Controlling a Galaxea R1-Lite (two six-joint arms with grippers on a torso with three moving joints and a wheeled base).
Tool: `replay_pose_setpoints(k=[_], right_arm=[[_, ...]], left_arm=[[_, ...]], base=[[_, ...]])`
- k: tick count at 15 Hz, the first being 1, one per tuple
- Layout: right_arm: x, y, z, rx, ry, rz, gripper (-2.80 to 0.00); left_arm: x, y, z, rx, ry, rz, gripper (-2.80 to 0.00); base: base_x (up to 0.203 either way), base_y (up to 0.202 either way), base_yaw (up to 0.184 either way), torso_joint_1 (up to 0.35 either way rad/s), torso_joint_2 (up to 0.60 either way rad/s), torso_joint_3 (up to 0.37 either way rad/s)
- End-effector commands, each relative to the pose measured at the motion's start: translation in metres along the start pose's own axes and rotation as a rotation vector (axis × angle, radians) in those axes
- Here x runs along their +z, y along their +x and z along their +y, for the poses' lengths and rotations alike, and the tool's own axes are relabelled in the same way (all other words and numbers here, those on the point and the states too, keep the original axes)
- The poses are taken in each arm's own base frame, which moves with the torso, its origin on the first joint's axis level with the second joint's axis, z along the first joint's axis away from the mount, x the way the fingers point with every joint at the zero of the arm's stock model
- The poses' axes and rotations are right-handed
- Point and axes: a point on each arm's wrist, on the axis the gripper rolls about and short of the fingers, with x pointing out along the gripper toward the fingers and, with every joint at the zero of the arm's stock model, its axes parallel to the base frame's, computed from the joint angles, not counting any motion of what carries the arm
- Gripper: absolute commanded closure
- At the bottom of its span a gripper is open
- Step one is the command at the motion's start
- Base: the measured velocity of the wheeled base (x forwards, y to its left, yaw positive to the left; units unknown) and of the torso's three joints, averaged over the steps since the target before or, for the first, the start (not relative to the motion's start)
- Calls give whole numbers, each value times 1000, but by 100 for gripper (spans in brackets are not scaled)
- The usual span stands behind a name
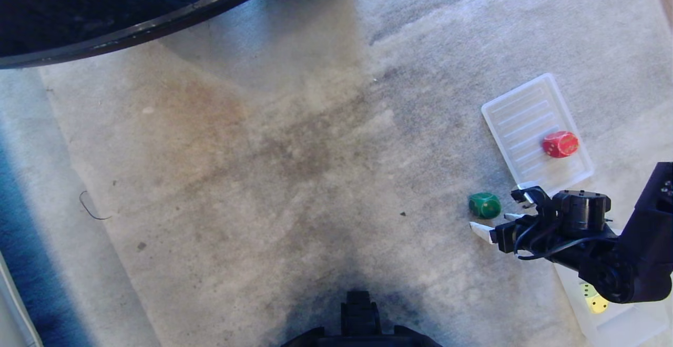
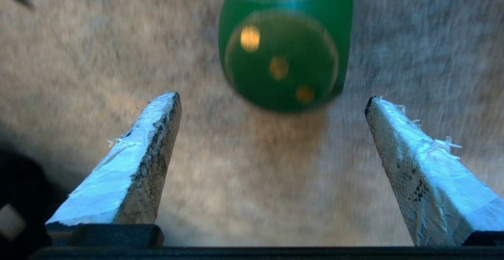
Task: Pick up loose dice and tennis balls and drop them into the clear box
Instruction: Pick up toys out of the box
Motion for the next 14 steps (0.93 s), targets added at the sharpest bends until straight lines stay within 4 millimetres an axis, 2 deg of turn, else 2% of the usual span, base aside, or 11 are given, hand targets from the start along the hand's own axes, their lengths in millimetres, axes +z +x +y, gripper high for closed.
replay_pose_setpoints(k=[1, 4, 9, 10, 14], right_arm=[[-6, 9, -3, -2, -4, -10, -280], [-5, 19, -7, -8, -11, -34, -280], [14, 36, -14, -26, -42, -131, -280], [14, 36, -15, -27, -41, -134, 0], [17, 38, -13, -34, -69, -141, 0]], left_arm=[[0, 0, 0, 1, -1, 0, 0], [0, 0, 0, 1, -1, 0, 0], [0, 0, 0, 1, -1, 0, 0], [0, 0, 0, 1, -1, 0, 0], [0, 0, 0, 1, -1, 0, 0]], base=[[0, 0, 0, 0, 0, 0], [0, 0, 0, 0, 0, 0], [0, 0, 0, 0, 0, 0], [0, 0, 0, 0, 0, 0], [0, 0, 0, 0, 0, 0]])
